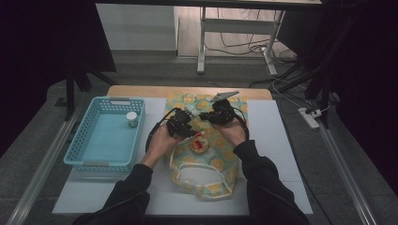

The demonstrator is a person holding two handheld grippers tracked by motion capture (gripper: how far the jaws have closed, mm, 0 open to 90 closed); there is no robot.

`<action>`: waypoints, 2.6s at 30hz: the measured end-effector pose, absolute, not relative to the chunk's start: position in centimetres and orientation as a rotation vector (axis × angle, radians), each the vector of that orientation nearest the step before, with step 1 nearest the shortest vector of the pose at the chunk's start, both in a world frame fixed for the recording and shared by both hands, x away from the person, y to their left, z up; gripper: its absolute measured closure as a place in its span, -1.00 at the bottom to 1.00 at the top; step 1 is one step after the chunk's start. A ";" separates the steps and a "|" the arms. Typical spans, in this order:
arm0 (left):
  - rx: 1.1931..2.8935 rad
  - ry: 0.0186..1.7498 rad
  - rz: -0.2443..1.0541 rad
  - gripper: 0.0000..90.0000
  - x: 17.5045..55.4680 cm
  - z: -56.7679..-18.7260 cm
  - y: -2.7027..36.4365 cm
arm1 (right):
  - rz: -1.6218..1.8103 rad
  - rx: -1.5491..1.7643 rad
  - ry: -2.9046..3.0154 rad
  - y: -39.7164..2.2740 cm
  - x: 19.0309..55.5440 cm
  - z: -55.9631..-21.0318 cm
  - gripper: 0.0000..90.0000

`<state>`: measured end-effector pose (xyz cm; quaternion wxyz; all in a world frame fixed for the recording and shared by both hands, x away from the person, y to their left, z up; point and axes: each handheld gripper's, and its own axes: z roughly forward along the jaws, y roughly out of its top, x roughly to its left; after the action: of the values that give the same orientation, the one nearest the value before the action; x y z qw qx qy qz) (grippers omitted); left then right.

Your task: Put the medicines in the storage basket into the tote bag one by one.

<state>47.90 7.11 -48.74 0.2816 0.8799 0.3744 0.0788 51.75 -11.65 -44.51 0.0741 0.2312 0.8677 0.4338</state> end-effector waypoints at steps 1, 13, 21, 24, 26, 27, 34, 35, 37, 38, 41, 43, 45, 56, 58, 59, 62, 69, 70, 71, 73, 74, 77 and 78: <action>2.350 0.999 0.212 0.37 47.8 -48.6 7.2 | 1.301 0.695 2.604 -11.7 51.8 -44.5 1.00; 2.232 0.907 0.135 -0.02 46.1 -46.0 8.5 | 1.301 0.686 2.604 -11.8 51.8 -44.6 1.00; 2.190 0.884 0.128 -0.34 45.2 -44.6 9.8 | 1.299 0.694 2.609 -11.9 51.6 -44.6 1.00; 2.149 0.891 0.088 -0.43 45.0 -44.2 10.8 | 1.301 0.692 2.610 -11.9 51.6 -44.6 1.00; 2.131 0.901 0.070 -0.49 44.9 -43.9 11.4 | 1.304 0.691 2.611 -11.9 51.5 -44.6 1.00; 2.127 0.907 0.072 -0.54 44.8 -43.8 11.7 | 1.303 0.693 2.613 -11.9 51.5 -44.6 1.00; 2.099 0.938 0.099 -0.78 44.4 -43.1 14.5 | 1.309 0.687 2.618 -11.8 51.3 -44.5 1.00; 2.103 0.940 0.099 -0.81 44.3 -43.1 14.8 | 1.309 0.686 2.620 -11.8 51.3 -44.4 1.00; 2.108 0.949 0.121 -0.87 44.1 -43.0 15.5 | 1.307 0.685 2.620 -11.8 51.3 -44.4 1.00; 2.108 0.951 0.128 -0.87 44.0 -43.0 15.9 | 1.309 0.688 2.620 -11.8 51.3 -44.4 1.00; 2.093 0.964 0.151 -0.91 43.7 -42.9 17.0 | 1.308 0.689 2.621 -11.9 51.3 -44.4 1.00; 2.090 0.968 0.167 -0.93 43.6 -42.9 17.7 | 1.306 0.691 2.623 -11.9 51.3 -44.4 1.00; 2.087 0.981 0.178 -0.95 43.5 -42.9 18.4 | 1.303 0.686 2.624 -11.9 51.4 -44.5 1.00; 2.086 1.044 0.255 -0.98 42.9 -42.9 21.7 | 1.295 0.687 2.632 -11.8 51.3 -44.7 1.00; 2.080 1.063 0.270 -0.98 42.8 -42.8 22.4 | 1.295 0.687 2.631 -11.8 51.3 -44.7 1.00; 2.080 1.075 0.277 -0.98 42.8 -42.8 22.8 | 1.296 0.687 2.630 -11.9 51.3 -44.7 1.00; 2.054 1.097 0.297 -0.98 42.8 -42.9 24.1 | 1.294 0.689 2.630 -11.9 51.3 -44.8 1.00; 2.033 1.174 0.340 -1.00 43.2 -43.4 26.4 | 1.293 0.688 2.633 -11.9 51.3 -44.9 1.00; 2.031 1.188 0.344 -1.00 43.3 -43.5 26.6 | 1.291 0.686 2.633 -11.9 51.3 -44.9 1.00; 2.033 1.201 0.349 -1.00 43.4 -43.6 26.9 | 1.291 0.686 2.633 -11.8 51.3 -44.9 1.00; 2.037 1.226 0.354 -0.99 43.6 -44.0 27.3 | 1.291 0.687 2.633 -11.9 51.3 -44.9 1.00; 2.038 1.241 0.353 -0.99 43.7 -44.2 27.5 | 1.291 0.687 2.632 -11.9 51.3 -44.9 1.00; 2.028 1.299 0.363 -1.00 44.1 -44.8 28.1 | 1.289 0.689 2.634 -11.9 51.3 -45.0 1.00; 2.023 1.323 0.376 -1.00 44.2 -45.0 28.2 | 1.288 0.687 2.633 -11.9 51.3 -45.0 1.00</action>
<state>44.20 28.18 -44.99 0.3405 0.7775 0.5085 0.1446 51.29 -11.87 -44.99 0.0653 0.2278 0.8727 0.4270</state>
